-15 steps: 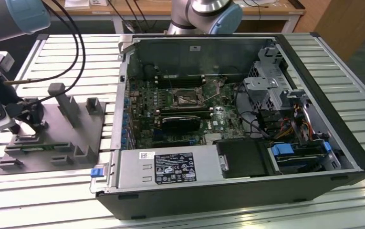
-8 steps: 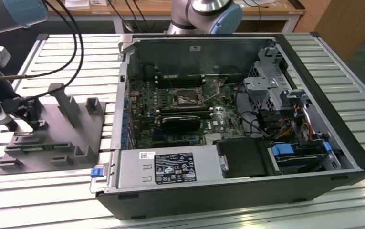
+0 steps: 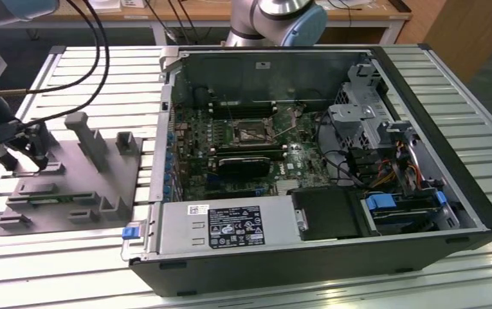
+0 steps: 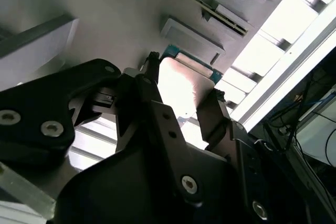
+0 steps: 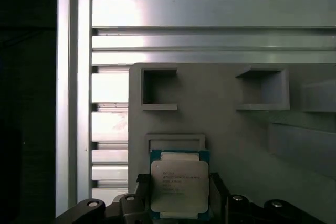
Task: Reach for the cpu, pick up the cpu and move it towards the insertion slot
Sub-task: 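Pick up the cpu and move it towards the insertion slot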
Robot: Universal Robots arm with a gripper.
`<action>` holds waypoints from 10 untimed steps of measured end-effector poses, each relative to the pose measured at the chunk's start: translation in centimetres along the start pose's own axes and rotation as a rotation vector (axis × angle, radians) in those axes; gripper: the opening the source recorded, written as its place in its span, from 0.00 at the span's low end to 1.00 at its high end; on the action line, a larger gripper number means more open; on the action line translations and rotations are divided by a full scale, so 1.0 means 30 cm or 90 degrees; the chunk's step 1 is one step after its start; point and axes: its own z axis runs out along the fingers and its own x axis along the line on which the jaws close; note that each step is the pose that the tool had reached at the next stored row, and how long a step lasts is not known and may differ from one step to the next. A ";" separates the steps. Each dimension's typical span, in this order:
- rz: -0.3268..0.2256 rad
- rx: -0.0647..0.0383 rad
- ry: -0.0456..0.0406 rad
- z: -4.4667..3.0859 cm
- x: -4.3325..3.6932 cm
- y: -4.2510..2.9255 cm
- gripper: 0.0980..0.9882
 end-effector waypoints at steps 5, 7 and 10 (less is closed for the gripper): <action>0.000 0.000 -0.0012 -0.050 0.000 0.002 0.49; 0.000 0.000 -0.0019 -0.067 0.000 0.003 0.49; 0.000 0.000 -0.0028 -0.098 -0.001 0.004 0.49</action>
